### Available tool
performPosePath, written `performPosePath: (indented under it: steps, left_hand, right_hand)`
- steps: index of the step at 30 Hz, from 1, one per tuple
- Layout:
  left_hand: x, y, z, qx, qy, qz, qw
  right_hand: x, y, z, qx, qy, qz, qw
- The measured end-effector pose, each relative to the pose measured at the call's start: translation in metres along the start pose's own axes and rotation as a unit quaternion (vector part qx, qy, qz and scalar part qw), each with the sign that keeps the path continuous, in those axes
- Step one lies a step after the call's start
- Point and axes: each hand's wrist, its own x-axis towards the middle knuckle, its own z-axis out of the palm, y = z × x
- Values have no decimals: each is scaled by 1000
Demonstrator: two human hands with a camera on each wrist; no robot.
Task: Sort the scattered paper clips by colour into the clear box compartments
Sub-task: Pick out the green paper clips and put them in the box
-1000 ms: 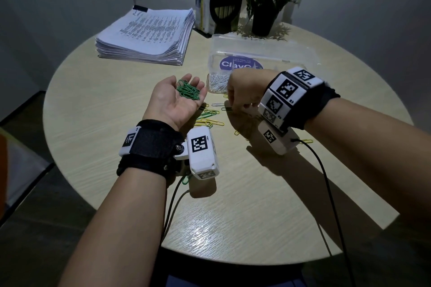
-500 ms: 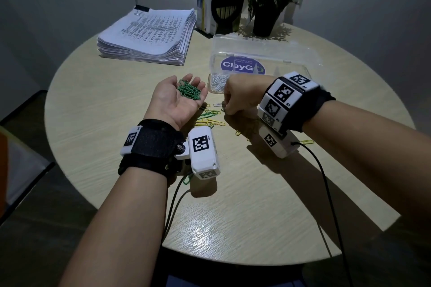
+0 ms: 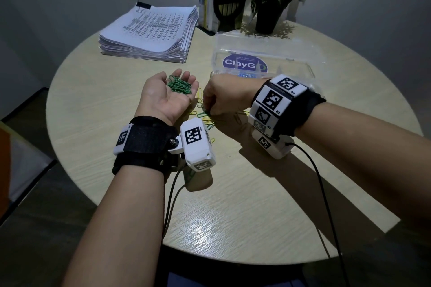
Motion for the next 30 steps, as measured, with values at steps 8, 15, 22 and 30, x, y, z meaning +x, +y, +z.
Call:
performPosePath:
  steps: [8, 15, 22, 30]
  left_hand:
    - [0, -2, 0, 12, 7, -6, 1000]
    - [-1, -11, 5, 25, 6, -20, 999]
    - [-2, -9, 4, -15, -9, -31, 999]
    - [-3, 8, -1, 20, 13, 16, 1000]
  right_hand:
    - [2, 0, -2, -46, -4, 19, 999]
    - [10, -6, -32, 98, 135, 41, 985]
    - [14, -13, -30, 141, 170, 43, 974]
    - [9, 0, -18, 43, 75, 74, 993]
